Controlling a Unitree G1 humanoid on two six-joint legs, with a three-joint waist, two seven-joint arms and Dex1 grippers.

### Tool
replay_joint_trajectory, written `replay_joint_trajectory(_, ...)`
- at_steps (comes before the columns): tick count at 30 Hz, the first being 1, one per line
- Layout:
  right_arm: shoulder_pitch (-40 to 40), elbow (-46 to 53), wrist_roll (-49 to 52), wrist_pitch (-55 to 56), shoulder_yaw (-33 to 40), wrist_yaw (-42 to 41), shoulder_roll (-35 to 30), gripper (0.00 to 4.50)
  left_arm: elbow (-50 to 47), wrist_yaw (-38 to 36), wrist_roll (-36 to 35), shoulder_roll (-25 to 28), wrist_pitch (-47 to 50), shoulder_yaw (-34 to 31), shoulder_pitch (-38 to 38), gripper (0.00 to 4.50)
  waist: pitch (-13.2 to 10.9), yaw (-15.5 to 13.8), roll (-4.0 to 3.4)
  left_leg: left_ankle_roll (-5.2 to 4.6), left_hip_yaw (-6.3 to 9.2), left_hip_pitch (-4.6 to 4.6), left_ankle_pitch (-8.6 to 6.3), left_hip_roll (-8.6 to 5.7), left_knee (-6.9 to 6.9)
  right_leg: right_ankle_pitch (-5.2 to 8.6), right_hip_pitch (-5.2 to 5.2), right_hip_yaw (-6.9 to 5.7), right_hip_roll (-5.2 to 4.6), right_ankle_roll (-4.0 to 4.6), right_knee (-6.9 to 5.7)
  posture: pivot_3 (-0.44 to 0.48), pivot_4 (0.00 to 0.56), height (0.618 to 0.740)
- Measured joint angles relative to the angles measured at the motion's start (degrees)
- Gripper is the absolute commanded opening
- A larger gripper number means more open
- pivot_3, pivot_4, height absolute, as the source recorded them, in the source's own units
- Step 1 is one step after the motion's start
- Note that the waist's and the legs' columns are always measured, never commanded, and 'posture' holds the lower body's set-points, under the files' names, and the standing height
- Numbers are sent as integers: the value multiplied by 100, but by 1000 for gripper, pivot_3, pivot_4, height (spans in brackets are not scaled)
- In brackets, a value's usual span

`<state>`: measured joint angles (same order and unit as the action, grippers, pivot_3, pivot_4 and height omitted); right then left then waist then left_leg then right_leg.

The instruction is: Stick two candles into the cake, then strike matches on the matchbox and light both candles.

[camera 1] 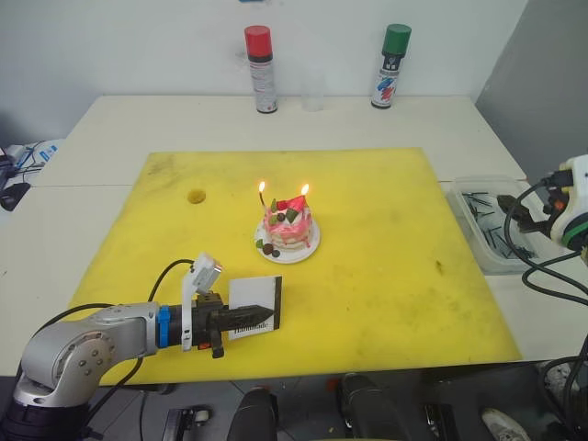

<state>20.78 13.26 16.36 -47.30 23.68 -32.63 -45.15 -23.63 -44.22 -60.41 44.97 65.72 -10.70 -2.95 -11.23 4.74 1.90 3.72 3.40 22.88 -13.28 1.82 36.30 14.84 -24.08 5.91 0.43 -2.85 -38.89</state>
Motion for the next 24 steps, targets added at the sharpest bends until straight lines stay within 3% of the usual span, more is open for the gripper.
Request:
replay_joint_trajectory(6, -805, 1616, 1006, 652, -1001, -1893, -452, 4478, 346, 846, -883, -30, 1031, -253, -531, 0, 0, -10, 0, 0, 6, 1, 0, 0, 1, 0, 4, -6, -1, -3, 3, 0, 150, 740)
replay_joint_trajectory(12, -424, 2498, 1697, 833, -1850, -2629, -524, 4478, 622, 1488, -976, -246, 1570, -4, -929, 0, 0, -10, 4, 0, 13, -2, 0, 0, 5, -1, 6, -12, -1, -3, 1, 0, 150, 740)
replay_joint_trajectory(18, -297, 2486, 1625, 1039, -2357, -2699, -491, 4500, 586, 1466, -730, -241, 1592, 364, -1108, 1676, 0, -43, 7, 1, 15, 3, 0, -1, 5, 0, 3, -15, -1, -1, 1, 0, 150, 740)
replay_joint_trajectory(24, -226, 2450, 1579, 1097, -2434, -2621, -503, 4500, 217, 950, -383, 223, 1270, 601, -1132, 3560, 0, -46, 7, 1, 16, 2, 0, 0, 2, 1, 1, -16, 0, 1, 1, 0, 150, 740)
